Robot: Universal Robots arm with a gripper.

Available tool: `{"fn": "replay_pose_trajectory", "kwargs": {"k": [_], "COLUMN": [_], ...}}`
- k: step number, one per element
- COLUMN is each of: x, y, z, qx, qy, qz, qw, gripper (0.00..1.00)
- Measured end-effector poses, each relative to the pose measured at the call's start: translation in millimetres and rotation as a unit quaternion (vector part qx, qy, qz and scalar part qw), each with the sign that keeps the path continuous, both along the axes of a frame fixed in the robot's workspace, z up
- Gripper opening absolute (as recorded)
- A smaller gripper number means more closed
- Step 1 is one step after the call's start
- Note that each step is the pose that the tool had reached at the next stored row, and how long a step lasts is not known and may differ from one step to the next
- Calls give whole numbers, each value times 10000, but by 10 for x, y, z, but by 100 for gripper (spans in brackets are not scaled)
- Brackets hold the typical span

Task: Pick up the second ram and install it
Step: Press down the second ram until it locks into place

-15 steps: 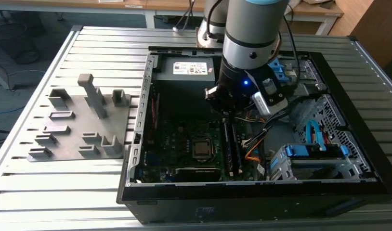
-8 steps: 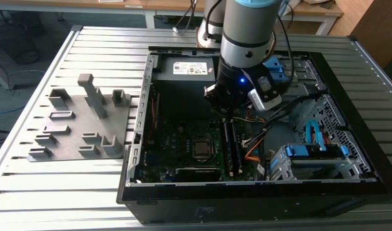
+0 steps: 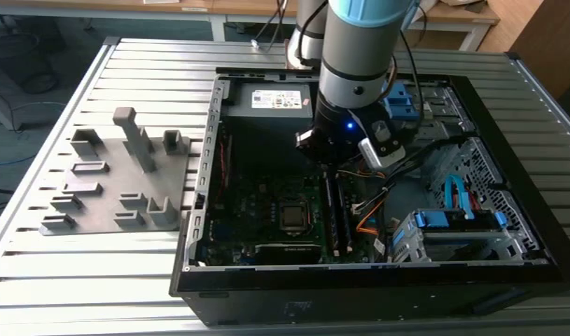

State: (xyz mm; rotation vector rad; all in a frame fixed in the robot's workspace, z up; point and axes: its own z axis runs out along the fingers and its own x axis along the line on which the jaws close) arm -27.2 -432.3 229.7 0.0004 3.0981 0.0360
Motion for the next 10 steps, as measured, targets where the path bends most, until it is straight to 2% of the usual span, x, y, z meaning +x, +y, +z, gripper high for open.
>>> {"fn": "replay_pose_trajectory", "kwargs": {"k": [6, 10], "x": [-1, -1], "y": [0, -1], "z": [-89, -107], "qx": [-1, -3], "qy": [1, 1], "qz": [2, 4], "qw": [10000, 10000], "gripper": [10, 10]}}
